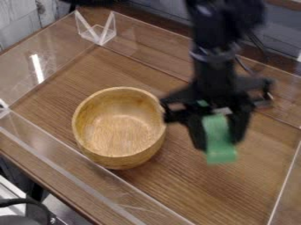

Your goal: Put the green block in the brown bowl

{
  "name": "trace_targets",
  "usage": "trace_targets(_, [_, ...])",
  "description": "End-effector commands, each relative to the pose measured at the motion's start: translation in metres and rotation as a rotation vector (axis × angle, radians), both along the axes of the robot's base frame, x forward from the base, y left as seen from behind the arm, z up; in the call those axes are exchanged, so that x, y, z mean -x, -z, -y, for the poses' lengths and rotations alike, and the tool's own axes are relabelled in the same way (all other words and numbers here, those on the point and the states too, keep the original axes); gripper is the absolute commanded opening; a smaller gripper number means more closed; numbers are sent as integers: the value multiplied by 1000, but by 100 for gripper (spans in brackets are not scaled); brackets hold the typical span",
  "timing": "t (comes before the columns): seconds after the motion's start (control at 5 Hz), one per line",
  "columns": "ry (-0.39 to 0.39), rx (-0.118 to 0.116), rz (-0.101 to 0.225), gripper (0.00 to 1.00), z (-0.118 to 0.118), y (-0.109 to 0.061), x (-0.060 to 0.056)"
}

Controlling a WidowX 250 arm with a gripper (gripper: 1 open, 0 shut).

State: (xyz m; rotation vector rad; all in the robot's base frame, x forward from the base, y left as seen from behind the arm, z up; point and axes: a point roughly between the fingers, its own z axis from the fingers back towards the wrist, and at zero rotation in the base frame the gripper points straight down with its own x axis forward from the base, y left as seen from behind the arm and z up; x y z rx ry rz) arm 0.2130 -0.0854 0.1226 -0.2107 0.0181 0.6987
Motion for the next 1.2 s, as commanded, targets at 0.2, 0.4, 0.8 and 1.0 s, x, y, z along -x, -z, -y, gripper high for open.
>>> trace_targets(0.2, [-40, 18, 59, 0, -48, -22, -3])
trace_targets(0.4, [-19, 24, 74, 0, -50, -22, 0])
trace_targets(0.8, [30, 34, 103, 0, -50, -19, 7])
trace_targets(1.0, [49, 41, 118, 0, -50, -18, 8])
